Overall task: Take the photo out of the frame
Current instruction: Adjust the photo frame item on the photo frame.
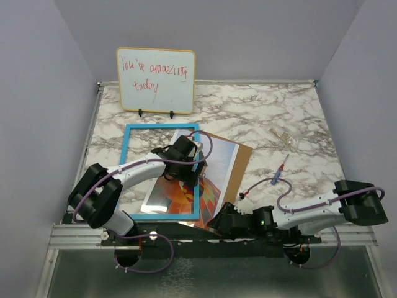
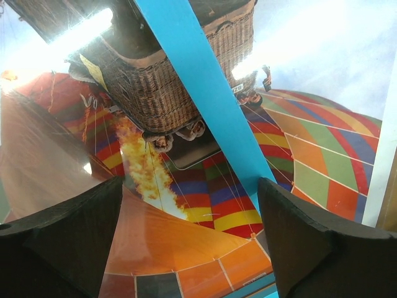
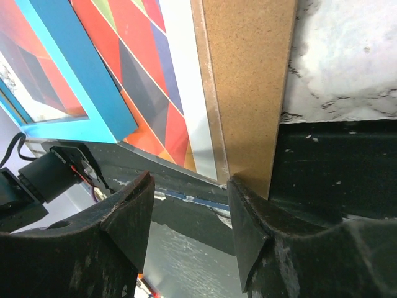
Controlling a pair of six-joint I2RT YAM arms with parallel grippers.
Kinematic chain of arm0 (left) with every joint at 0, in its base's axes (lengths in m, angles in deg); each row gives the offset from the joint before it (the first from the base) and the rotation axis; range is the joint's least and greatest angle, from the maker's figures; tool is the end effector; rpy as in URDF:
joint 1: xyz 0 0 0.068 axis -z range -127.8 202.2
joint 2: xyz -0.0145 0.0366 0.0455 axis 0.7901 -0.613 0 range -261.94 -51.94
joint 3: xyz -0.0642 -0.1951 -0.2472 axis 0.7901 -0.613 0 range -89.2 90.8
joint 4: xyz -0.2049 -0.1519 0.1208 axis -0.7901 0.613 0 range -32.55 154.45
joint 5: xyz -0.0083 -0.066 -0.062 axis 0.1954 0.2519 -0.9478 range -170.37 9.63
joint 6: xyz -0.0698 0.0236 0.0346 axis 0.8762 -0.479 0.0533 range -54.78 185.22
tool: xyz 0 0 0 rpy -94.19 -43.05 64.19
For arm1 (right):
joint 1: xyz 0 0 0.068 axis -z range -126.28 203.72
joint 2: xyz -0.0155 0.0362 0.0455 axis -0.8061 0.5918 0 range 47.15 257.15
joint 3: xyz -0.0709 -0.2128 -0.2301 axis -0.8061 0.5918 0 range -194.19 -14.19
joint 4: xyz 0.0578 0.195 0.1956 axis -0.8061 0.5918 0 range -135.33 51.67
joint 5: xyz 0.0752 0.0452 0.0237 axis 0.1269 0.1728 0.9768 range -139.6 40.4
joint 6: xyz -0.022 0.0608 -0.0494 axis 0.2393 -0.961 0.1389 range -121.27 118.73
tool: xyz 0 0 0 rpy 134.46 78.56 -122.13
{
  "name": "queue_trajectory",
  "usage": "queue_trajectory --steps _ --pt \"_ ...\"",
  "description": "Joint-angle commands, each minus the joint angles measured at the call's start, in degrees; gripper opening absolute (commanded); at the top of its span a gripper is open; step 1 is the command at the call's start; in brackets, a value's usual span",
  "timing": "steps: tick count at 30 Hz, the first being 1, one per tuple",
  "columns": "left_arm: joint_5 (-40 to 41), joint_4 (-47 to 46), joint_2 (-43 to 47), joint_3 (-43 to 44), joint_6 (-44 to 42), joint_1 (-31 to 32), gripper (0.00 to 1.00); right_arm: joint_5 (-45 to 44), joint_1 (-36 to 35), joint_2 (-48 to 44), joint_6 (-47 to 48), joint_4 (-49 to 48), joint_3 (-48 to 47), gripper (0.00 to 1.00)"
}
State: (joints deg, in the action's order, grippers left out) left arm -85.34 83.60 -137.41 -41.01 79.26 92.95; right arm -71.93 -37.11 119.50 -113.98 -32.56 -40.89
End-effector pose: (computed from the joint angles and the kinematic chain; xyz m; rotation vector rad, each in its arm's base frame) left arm 0.2297 -0.2062 0.1834 0.6606 2.6604 -0.4033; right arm 0.0235 0.2276 0.1450 0.6717 2.6672 0.8706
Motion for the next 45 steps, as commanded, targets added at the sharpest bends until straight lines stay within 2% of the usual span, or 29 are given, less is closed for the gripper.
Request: queue_trajectory --steps 1,6,12,17,20,24,29,35,39,43,45 --pt "1.25 1.62 -2.24 -0.29 -0.60 0.72 0.88 -3.72 -0.57 -2.15 1.78 8.52 4.97 0.56" --pt "1.20 1.63 -2.24 -0.27 -0.60 0.88 0.88 -2.93 -0.57 -4.77 1.14 9.80 6.89 0.56" --pt "1.21 1.71 -2.32 -0.24 -0.63 1.00 0.88 -1.73 -0.51 -0.22 4.55 -0.79 7.33 0.57" --pt "1.40 1.71 -2.07 -0.34 -0.60 1.09 0.88 -2.84 -0.47 3.30 0.89 -6.60 9.28 0.56" --pt "1.37 1.71 -2.16 -0.27 -0.59 1.19 0.87 -3.43 -0.55 1.18 -0.67 -9.38 12.78 0.55" --pt "1.38 1.71 -2.12 -0.27 -0.60 1.19 0.88 -4.86 -0.47 -1.95 0.75 -3.67 11.13 0.56" --pt "1.52 1.71 -2.07 -0.35 -0.60 1.19 0.87 -6.44 -0.58 -4.59 0.65 -13.06 15.98 0.55" --pt "2.03 1.79 -1.66 -0.36 -0.51 1.22 0.87 -7.82 -0.55 -6.78 2.82 -16.23 16.63 0.56" --pt "2.40 1.80 -1.28 -0.36 -0.51 1.18 0.87 -7.12 -0.51 -5.50 0.00 -14.60 16.64 0.57" --pt "2.19 1.80 -1.45 -0.28 -0.51 1.18 0.87 -5.47 -0.55 -1.79 -4.16 -5.38 12.89 0.59" --pt "2.17 1.88 -1.59 -0.21 -0.51 1.26 0.87 -4.92 -0.53 0.70 -4.27 -7.65 12.87 0.61"
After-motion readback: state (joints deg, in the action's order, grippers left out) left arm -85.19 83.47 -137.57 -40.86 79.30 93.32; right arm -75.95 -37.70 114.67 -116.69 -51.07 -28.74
